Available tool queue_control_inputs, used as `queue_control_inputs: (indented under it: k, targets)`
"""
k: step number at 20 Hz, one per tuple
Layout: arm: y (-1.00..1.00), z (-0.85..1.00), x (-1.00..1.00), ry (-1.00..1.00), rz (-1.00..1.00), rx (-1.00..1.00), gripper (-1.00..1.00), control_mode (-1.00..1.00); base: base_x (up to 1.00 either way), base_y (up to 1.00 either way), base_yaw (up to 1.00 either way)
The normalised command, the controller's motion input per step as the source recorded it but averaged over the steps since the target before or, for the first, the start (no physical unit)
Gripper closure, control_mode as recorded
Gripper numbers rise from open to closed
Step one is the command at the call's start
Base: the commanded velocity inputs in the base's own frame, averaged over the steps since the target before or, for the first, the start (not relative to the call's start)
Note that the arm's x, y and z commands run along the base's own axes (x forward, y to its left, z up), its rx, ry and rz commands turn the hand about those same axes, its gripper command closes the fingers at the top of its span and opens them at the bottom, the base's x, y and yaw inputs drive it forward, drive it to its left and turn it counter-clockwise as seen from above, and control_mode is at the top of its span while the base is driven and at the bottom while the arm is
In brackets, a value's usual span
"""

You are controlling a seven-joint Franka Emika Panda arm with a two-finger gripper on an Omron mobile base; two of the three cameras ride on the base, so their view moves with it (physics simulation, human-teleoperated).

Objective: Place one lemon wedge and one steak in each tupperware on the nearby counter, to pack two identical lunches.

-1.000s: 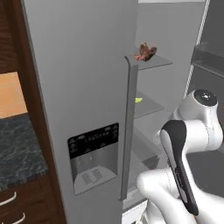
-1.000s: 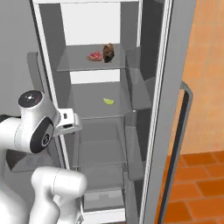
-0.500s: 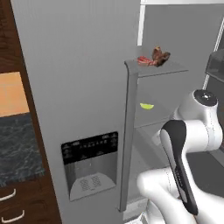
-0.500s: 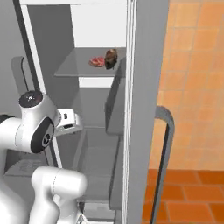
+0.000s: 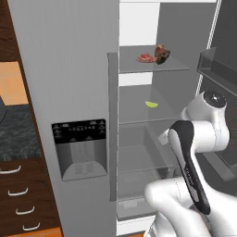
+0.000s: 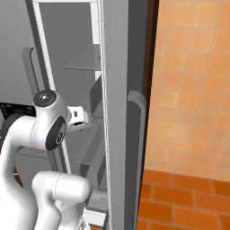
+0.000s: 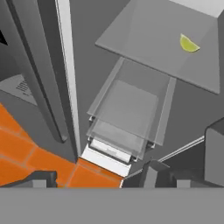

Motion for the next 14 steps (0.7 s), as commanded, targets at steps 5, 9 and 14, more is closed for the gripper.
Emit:
queue_control_inputs:
  k: [5, 9, 14]
  targets:
    - [0.01, 0.0, 0.87, -0.08, -0.14, 0.0, -1.0, -1.0, 0.0, 0.0, 0.0]
    - [0.0, 0.0, 0.99, -0.03, -0.2, 0.0, -1.0, -1.0, 0.0, 0.0, 0.0]
    - [-0.34, 0.0, 0.99, 0.0, -0.03, 0.0, -1.0, -1.0, 0.0, 0.0, 0.0]
